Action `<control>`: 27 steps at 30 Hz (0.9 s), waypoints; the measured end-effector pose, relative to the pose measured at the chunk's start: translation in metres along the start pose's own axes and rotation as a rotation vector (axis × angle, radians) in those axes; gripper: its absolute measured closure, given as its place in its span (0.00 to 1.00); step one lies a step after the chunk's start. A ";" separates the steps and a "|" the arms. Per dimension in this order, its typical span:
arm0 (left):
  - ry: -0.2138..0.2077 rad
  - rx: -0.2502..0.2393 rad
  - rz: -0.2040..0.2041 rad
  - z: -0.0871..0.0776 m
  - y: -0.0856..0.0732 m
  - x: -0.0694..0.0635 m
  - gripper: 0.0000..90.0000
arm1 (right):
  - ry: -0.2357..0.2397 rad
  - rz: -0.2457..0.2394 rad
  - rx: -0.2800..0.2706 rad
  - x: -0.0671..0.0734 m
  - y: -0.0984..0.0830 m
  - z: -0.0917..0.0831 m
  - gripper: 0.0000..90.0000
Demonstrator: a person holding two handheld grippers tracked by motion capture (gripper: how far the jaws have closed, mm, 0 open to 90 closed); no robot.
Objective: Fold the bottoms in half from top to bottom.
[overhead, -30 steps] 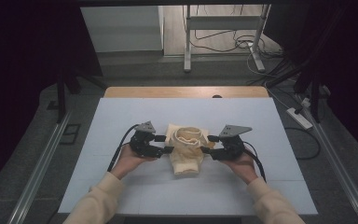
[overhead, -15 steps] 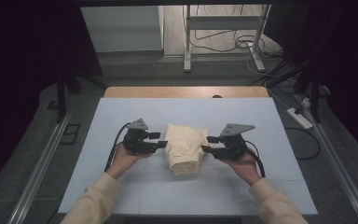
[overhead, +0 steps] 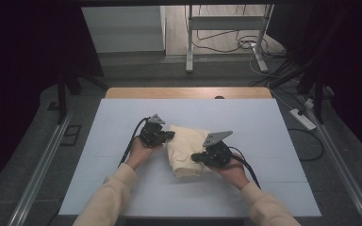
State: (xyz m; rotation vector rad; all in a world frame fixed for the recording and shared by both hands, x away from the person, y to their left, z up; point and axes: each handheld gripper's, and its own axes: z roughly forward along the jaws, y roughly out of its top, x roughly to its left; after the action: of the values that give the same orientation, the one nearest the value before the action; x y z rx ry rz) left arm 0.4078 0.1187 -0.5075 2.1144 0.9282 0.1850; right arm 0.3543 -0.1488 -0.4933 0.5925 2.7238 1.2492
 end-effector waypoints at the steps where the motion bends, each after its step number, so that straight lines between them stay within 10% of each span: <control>1: -0.006 0.002 -0.006 0.001 -0.001 0.001 0.98 | -0.001 0.012 -0.004 -0.001 -0.003 0.000 0.99; 27: -0.020 0.013 -0.013 -0.004 -0.003 -0.002 0.98 | -0.022 0.036 -0.023 -0.004 -0.012 -0.006 0.99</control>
State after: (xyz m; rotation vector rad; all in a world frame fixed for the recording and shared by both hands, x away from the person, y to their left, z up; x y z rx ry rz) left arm 0.4028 0.1208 -0.5067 2.1184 0.9333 0.1512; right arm 0.3528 -0.1622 -0.4985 0.6525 2.6886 1.2721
